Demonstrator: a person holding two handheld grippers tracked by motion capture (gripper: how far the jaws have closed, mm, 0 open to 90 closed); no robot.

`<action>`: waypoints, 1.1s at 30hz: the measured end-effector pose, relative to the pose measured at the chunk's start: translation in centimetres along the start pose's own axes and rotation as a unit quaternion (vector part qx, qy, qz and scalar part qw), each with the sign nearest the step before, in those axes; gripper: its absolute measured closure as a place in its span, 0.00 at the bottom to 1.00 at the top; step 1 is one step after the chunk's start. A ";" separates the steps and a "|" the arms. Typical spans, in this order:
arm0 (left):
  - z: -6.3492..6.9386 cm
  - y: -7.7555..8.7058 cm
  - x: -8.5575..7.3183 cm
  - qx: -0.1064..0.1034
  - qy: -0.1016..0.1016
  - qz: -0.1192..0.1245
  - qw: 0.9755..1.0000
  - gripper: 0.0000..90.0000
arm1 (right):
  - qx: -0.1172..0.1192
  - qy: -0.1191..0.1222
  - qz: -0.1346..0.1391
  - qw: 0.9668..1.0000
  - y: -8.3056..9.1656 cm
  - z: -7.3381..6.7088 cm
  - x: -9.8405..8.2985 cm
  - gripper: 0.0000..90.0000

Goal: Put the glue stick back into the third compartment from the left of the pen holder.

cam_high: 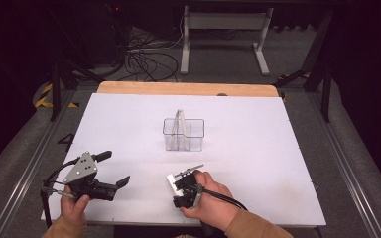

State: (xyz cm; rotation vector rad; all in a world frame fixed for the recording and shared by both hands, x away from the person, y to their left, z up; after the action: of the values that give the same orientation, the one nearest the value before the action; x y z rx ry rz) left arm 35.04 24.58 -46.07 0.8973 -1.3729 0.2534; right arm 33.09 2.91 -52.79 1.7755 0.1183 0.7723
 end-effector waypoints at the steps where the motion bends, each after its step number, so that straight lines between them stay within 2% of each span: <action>1: 0.0 0.0 0.0 0.000 0.000 0.000 1.000 0.02 | -0.001 -0.003 0.000 1.000 0.0 0.0 0.0 0.72; 13: 0.0 0.0 0.0 0.001 0.000 0.001 1.000 0.02 | 0.010 -0.020 0.002 1.000 0.3 0.2 0.2 0.72; 20: 0.0 0.0 0.0 0.001 0.001 0.001 1.000 0.02 | 0.022 -0.012 0.023 0.999 1.9 0.5 1.3 0.73; 25: 0.0 0.0 0.0 0.000 0.001 0.001 1.000 0.02 | 0.027 -0.004 0.025 0.999 2.2 0.8 1.5 0.73; 31: 0.0 0.1 0.0 0.002 0.001 0.002 1.000 0.02 | 0.038 -0.020 0.033 0.999 2.8 0.6 1.8 0.73; 33: 0.0 0.0 0.0 0.001 0.001 0.002 1.000 0.02 | 0.039 -0.012 0.042 0.998 3.1 0.7 2.1 0.73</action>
State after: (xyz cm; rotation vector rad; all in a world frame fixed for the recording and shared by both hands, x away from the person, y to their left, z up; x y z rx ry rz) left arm 35.04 24.61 -46.02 0.8969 -1.3732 0.2591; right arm 34.20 2.12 -49.19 1.8723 0.0591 0.8164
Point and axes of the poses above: each handheld gripper's, and its own axes: y roughly backward along the jaws, x roughly out of its top, z roughly to its right, the point moved 8 cm from there along -y, roughly forward along the jaws, and after that the axes turned 1 degree about -x, right-handed, at the moved point
